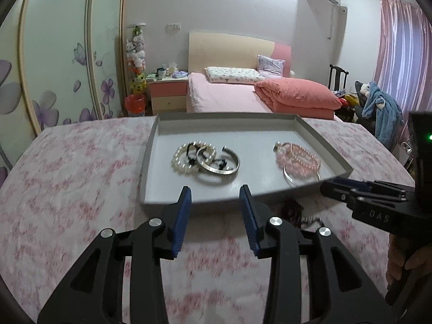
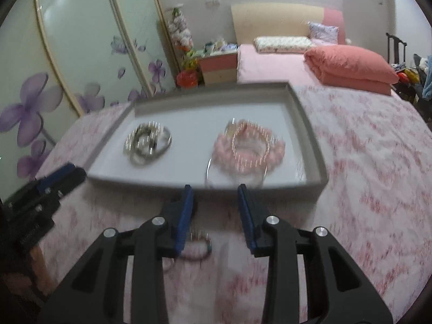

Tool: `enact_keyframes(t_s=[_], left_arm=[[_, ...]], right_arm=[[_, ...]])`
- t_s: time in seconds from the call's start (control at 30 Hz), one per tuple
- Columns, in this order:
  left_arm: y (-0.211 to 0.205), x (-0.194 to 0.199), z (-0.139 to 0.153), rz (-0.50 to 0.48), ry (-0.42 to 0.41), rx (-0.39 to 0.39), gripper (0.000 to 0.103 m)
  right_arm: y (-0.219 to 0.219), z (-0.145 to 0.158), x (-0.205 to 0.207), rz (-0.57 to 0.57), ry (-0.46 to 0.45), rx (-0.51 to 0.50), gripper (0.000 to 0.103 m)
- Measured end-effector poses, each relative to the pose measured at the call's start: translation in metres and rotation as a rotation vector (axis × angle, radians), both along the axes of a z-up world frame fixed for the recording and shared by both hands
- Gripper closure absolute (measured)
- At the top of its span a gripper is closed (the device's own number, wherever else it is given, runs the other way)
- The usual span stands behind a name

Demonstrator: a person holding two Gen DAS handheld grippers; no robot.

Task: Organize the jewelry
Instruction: 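Close the right tool on the dark red beaded bracelet while the left tool grips the silver ring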

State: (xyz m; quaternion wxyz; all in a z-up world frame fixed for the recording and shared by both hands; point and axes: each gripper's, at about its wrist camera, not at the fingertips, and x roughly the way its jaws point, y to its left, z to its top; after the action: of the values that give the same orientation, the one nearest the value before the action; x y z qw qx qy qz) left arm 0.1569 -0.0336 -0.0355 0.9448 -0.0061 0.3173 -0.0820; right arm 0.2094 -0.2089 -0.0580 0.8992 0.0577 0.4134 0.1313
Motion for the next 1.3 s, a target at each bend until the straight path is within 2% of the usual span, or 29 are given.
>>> enact_keyframes(t_s=[0.33,0.47,0.53,0.57,0.6,0.7,0.83,0.97,1.13,1.3], left_arm=[[0.022,-0.014,-0.009,0.067,0.035,-0.016,0.064],[0.033,-0.016,-0.013,0.098,0.048,-0.023,0.064],[0.034,-0.017,-0.015,0.103,0.056,-0.026,0.064],[0.034,-0.017,-0.016,0.102,0.058,-0.027,0.064],[0.033,-0.018,-0.016,0.1,0.059,-0.025,0.064],[0.03,-0.019,-0.015,0.088,0.059,-0.025,0.064],[0.022,-0.021,-0.015,0.056,0.064,-0.026,0.064],[0.004,-0.024,-0.014,0.002,0.065,-0.021,0.055],[-0.029,-0.025,-0.014,-0.094,0.076,-0.003,0.049],[-0.063,-0.025,-0.023,-0.207,0.12,0.027,0.048]], right_arm=[[0.038,-0.015,-0.004,0.078,0.049,-0.026,0.068],[0.049,-0.019,0.001,0.075,0.054,-0.057,0.055],[0.055,-0.022,0.003,0.081,0.054,-0.081,0.055],[0.057,-0.023,0.004,0.083,0.055,-0.096,0.056],[0.059,-0.024,0.003,0.077,0.037,-0.125,0.068],[0.053,-0.024,0.005,0.066,0.038,-0.128,0.086],[0.025,-0.024,0.007,-0.005,0.064,-0.079,0.089],[-0.002,-0.026,0.0,-0.064,0.073,-0.057,0.09],[-0.023,-0.027,-0.019,-0.087,0.078,-0.035,0.091],[-0.038,-0.027,-0.042,-0.103,0.081,-0.013,0.091]])
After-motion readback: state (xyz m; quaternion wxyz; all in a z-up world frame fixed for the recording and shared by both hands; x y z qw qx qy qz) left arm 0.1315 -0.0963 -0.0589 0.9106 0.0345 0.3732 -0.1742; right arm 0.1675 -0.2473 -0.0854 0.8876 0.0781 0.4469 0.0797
